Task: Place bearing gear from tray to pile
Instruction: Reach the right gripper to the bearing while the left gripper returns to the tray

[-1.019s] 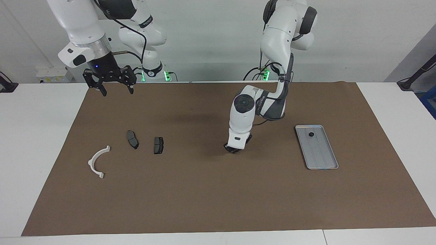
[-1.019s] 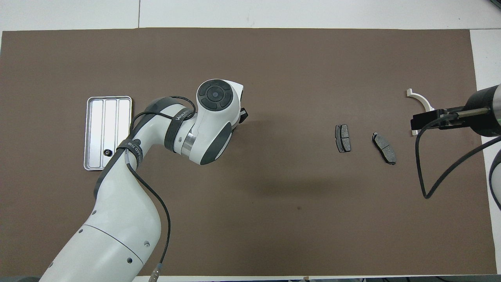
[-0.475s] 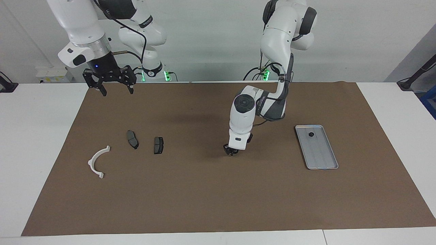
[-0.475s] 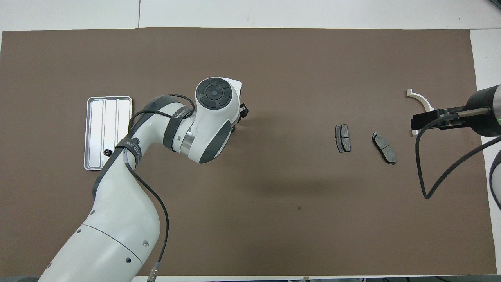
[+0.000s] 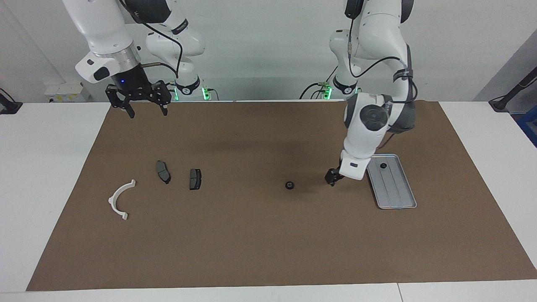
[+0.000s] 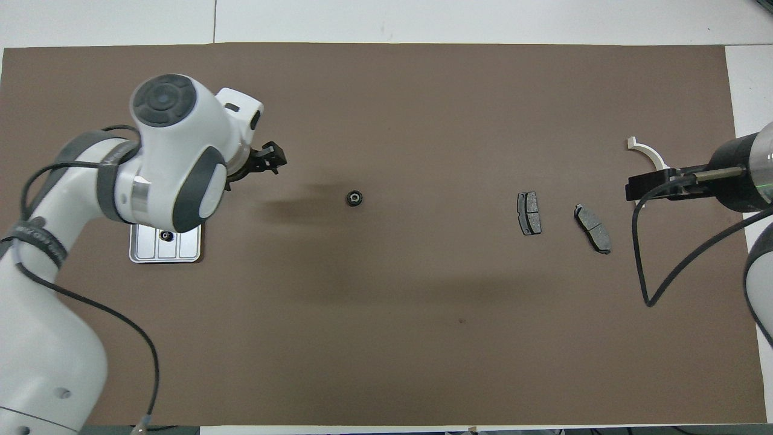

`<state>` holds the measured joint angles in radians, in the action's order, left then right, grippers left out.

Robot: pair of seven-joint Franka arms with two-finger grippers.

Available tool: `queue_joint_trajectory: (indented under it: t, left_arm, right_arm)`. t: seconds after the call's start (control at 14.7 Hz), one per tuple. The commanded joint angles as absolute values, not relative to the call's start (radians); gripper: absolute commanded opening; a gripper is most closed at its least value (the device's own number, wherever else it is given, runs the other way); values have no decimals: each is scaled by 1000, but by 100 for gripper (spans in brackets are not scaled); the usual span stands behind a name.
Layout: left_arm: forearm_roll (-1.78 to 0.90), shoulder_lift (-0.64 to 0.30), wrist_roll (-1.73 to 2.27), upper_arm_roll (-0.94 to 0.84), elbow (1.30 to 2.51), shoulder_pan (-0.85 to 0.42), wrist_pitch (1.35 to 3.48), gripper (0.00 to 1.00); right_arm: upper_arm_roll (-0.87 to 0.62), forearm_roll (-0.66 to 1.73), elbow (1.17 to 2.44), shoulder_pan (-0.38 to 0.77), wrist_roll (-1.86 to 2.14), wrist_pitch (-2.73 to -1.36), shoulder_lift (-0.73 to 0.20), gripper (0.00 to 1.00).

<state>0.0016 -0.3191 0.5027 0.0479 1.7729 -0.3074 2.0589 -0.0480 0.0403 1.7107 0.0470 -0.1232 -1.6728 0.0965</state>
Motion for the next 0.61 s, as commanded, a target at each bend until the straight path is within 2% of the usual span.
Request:
queue_joint_trajectory:
  t: [0.0,0.27,0.54]
  left_arm:
    - [8,-282,317,34,1839,-218,2057,100]
    - [8,-243,-10,34,1936,-106,2075,88]
    - [8,-192,-101,34,2074,-52,2141,81]
  right_arm:
    - [-49,66,1723,142,-355,-1704,100,100]
    - [-49,66,1721,283,-605,-1796,26,100]
    - [-49,63,1686,418,-842,-1894,-119,100]
